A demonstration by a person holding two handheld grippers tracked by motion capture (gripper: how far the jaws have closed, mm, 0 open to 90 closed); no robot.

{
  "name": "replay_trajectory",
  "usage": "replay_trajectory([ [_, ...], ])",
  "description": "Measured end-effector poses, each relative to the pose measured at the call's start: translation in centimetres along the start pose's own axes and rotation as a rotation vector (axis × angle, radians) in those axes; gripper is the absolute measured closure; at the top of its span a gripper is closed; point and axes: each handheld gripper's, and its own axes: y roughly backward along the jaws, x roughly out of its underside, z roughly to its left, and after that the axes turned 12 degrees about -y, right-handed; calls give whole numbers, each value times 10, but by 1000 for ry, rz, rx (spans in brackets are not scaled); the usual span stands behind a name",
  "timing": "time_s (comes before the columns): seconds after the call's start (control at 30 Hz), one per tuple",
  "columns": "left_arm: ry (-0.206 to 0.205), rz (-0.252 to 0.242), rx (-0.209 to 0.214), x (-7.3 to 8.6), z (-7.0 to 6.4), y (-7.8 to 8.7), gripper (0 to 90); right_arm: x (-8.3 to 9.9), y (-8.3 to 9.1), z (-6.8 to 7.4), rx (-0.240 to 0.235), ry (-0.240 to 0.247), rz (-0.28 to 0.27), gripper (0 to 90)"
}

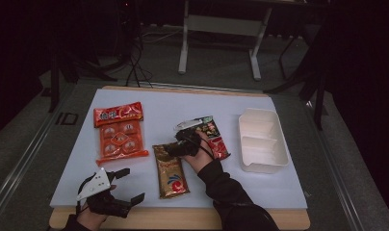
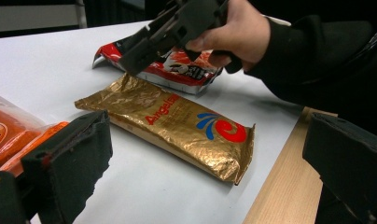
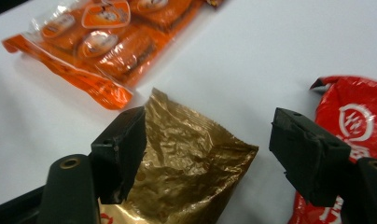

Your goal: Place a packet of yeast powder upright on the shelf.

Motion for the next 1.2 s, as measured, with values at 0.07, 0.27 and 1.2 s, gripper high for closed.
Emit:
replay_trajectory([
  [0.07, 1, 0, 0, 0, 0, 0, 17, 0, -5, -2, 0, -3, 9, 280],
  [0.27, 0, 5, 4, 0, 0, -1, 17, 1, -17, -10, 18, -28, 48, 282],
  [1.2, 1, 31, 9, 2, 0, -4, 17, -1, -35, -15, 10, -16, 239, 829],
])
